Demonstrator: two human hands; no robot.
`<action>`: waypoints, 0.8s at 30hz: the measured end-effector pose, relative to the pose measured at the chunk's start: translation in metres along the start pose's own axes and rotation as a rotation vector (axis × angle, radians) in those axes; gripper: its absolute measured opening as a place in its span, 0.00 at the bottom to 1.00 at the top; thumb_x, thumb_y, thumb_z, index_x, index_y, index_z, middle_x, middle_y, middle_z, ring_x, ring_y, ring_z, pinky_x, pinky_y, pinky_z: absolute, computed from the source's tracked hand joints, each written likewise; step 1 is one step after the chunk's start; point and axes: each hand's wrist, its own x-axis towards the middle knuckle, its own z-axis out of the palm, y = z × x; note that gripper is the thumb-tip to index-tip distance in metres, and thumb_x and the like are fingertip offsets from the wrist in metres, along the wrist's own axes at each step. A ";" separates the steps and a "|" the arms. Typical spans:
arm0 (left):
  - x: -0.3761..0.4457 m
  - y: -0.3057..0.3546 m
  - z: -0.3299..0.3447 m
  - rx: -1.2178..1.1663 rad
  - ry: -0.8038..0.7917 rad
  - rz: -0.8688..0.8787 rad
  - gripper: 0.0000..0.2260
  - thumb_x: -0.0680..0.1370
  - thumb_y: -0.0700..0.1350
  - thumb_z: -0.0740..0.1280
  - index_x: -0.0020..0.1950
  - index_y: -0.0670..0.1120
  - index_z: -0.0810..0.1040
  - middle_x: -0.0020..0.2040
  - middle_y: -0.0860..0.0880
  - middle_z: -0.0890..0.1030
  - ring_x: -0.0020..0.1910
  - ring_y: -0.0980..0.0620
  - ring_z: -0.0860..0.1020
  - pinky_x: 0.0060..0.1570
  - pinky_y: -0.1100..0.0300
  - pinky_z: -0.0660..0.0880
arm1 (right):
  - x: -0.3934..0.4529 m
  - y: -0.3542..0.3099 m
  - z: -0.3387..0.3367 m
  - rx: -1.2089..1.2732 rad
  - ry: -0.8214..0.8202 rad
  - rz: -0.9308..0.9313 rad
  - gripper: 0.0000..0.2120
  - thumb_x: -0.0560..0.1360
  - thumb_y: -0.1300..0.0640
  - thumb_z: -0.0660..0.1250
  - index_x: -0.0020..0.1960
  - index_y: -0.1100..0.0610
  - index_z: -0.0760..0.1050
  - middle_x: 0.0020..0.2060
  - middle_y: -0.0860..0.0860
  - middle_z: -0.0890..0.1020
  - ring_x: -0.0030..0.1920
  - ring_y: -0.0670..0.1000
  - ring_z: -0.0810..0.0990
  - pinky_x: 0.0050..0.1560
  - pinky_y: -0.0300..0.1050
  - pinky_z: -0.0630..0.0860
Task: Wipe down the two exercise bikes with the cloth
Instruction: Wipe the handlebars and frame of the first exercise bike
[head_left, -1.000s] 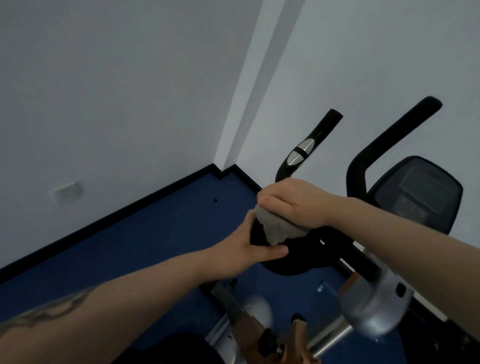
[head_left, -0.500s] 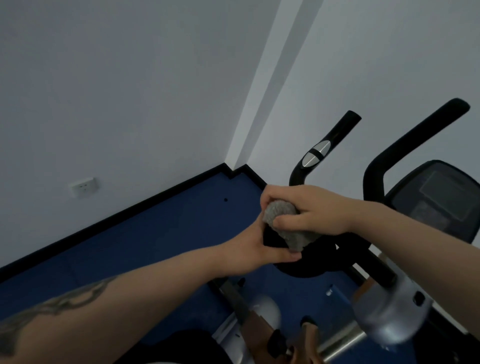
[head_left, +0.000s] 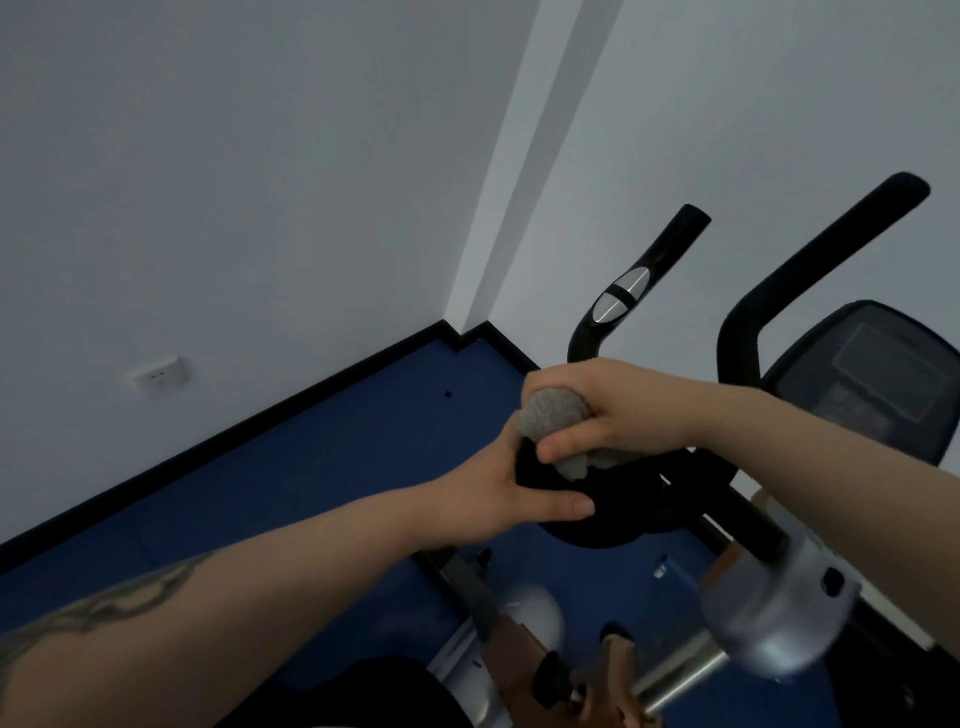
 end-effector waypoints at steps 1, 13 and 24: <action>0.000 0.000 -0.001 0.004 0.007 -0.011 0.35 0.72 0.44 0.75 0.74 0.50 0.60 0.68 0.50 0.72 0.67 0.56 0.72 0.68 0.52 0.71 | -0.007 0.002 -0.004 0.003 0.010 0.011 0.09 0.73 0.44 0.71 0.49 0.43 0.74 0.40 0.38 0.80 0.42 0.39 0.79 0.42 0.30 0.71; -0.002 0.003 -0.002 0.077 -0.011 -0.004 0.34 0.73 0.44 0.75 0.73 0.50 0.59 0.68 0.46 0.71 0.67 0.54 0.72 0.66 0.54 0.72 | -0.024 0.004 0.007 -0.064 0.140 0.074 0.13 0.73 0.35 0.63 0.51 0.41 0.72 0.41 0.37 0.80 0.44 0.37 0.78 0.43 0.32 0.72; -0.002 0.031 -0.007 0.344 0.047 0.089 0.23 0.65 0.53 0.79 0.54 0.70 0.73 0.53 0.66 0.79 0.53 0.65 0.78 0.49 0.72 0.74 | -0.036 -0.003 0.021 -0.038 0.224 0.265 0.20 0.73 0.32 0.58 0.56 0.44 0.71 0.43 0.41 0.80 0.45 0.40 0.78 0.48 0.39 0.73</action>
